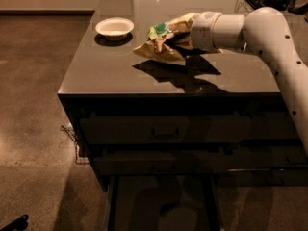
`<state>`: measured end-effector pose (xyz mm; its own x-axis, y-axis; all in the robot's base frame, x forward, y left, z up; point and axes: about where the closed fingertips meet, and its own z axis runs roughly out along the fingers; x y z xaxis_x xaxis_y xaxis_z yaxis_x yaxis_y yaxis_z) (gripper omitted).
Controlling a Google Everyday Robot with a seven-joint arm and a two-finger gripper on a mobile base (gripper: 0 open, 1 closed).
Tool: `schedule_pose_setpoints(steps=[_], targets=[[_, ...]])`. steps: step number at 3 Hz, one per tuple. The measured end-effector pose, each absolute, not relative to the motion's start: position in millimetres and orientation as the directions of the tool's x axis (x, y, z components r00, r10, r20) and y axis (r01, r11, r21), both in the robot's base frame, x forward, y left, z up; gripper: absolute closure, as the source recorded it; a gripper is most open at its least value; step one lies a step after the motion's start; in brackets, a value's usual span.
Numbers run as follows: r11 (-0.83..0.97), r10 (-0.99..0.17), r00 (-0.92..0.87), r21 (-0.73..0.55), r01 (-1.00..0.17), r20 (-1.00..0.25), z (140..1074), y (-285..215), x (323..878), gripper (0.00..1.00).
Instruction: Pick brown chip bag from bottom drawer and place on counter
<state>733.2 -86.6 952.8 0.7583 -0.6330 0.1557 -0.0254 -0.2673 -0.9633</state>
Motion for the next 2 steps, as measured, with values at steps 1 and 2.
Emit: schedule_pose_setpoints(steps=[1, 2], targets=[[-0.279, -0.638, 0.758, -0.958, -0.064, 0.135, 947.2, -84.9, 741.2, 0.04], [-0.306, -0.64, 0.759, -0.946, -0.109, 0.12, 947.0, -87.1, 743.0, 0.0]])
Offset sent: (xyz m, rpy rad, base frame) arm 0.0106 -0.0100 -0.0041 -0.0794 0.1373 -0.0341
